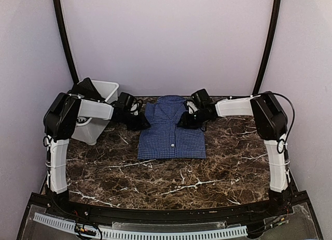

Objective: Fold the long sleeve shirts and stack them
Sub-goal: Adjust the 2/3-rectangle-folded shirt at the center of the board.

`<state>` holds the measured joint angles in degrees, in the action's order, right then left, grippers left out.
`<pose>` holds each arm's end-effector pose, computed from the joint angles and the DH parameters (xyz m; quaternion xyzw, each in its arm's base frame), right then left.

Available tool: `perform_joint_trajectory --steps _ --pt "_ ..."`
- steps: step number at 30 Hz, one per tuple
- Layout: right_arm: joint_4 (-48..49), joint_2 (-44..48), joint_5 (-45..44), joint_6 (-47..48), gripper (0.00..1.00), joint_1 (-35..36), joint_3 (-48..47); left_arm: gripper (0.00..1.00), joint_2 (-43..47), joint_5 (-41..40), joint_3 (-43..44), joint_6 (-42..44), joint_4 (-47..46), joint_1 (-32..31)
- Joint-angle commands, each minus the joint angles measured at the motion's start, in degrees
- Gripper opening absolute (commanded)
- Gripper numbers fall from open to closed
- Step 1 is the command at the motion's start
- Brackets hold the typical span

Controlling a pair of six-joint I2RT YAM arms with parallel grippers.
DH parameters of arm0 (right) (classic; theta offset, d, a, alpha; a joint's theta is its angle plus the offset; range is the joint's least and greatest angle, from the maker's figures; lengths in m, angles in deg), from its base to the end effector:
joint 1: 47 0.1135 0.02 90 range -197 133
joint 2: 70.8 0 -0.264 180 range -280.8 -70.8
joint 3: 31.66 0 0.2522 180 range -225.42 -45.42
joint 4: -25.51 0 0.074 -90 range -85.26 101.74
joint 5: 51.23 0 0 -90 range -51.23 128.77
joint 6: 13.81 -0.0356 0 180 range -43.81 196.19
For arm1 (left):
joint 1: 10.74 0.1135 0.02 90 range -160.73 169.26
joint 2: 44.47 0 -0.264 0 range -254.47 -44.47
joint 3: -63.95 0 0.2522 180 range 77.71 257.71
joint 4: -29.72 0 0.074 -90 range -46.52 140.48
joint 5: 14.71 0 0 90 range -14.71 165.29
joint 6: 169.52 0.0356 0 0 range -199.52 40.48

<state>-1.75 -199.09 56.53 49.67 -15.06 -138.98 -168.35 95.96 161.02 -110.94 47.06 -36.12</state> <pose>0.4109 0.2689 0.1500 -0.0986 0.9195 0.2979 0.2369 0.4186 -0.2125 0.1442 0.0220 0.9085 -0.3276 0.2585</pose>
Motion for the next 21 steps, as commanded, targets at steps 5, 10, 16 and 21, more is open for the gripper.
perform_joint_trajectory --steps 5,10,16,21 --pt "4.64 10.76 -0.99 1.99 0.35 -5.31 12.84 0.27 0.39 -1.40 1.59 1.94 2.96 0.07" --pt "5.81 7.53 0.35 2.13 0.34 -7.48 12.74 0.27 0.39 -1.37 2.07 2.42 3.53 0.07" --pt "1.04 0.86 0.19 2.06 0.31 -7.78 5.12 0.27 1.07 -1.26 4.35 3.78 6.30 0.07" --pt "2.11 4.25 -1.61 0.88 0.32 -7.82 8.07 0.30 4.06 -1.48 4.56 4.57 8.14 0.07"
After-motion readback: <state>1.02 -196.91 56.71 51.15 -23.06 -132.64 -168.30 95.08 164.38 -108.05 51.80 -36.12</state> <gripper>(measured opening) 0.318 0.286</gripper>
